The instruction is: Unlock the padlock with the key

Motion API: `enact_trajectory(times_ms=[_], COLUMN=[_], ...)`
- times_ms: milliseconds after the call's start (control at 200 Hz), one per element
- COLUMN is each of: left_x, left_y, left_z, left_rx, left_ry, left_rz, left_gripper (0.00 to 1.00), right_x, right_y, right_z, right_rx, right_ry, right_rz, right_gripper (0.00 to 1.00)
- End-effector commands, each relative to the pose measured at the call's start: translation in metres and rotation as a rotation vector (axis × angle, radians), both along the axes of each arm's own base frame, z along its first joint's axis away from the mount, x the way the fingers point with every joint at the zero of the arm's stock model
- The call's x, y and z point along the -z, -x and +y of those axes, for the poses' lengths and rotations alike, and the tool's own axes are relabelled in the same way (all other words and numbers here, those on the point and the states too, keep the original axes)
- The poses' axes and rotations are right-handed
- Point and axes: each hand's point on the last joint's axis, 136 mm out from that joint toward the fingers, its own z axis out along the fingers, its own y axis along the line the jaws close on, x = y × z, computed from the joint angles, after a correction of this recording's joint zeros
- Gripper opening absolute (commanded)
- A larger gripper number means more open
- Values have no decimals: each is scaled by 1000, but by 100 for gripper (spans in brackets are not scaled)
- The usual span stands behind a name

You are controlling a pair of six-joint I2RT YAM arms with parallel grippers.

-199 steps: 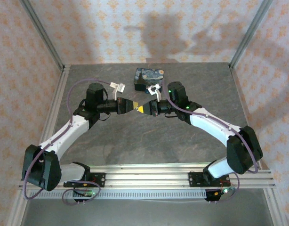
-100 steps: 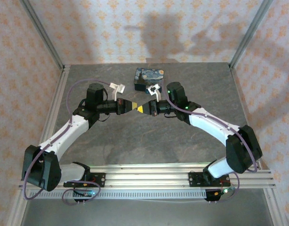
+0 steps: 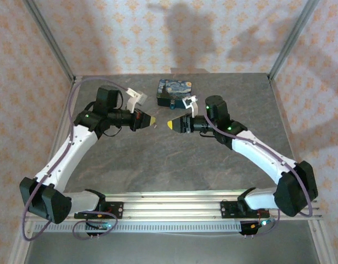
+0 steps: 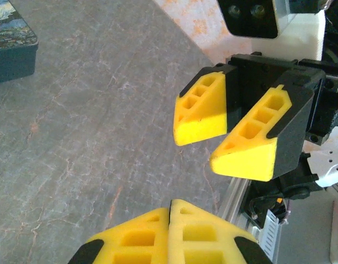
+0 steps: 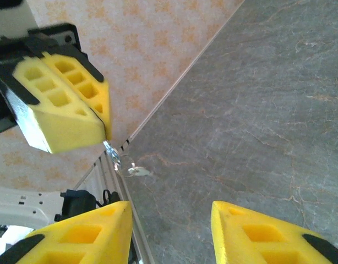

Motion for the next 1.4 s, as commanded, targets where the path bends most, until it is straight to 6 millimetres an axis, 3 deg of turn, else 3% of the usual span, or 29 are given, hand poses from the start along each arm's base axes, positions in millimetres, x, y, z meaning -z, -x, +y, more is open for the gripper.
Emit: enact_trajectory(times_ms=[0,385,646,696,831,921,1021,1186,1311,1396], left_x=[6,-12,-14,-13,-9,-8,-7,-5,-4,-4], left_y=[14,36,39,39,39,39,38,36,35,35], left_z=[0,-16,-22,-22,-23,-24,-24,-25,-26,-26], left_rx=[82,260,301,304,312,315,316,323,327,327], left_ry=[-48,20,60,58,56,59,59,61,63,66], left_rz=[46,100,120,129,146,149,151,157,163,166], left_gripper=[0,0,0,0,0,0,0,0,0,0], right_x=[-11,-27,-21,-21,-22,-22,-22,-20,-21,-21], right_y=[14,41,41,40,40,41,43,46,48,48], right_z=[4,31,37,39,44,46,47,46,45,45], right_rx=[-63,-231,-261,-265,-287,-303,-317,-328,-333,-337], right_ry=[20,3,1,-7,-37,-52,-65,-59,-60,-62], right_rz=[-37,-53,-31,-25,2,13,25,31,32,33], right_gripper=[43,44,42,37,8,0,0,17,16,5])
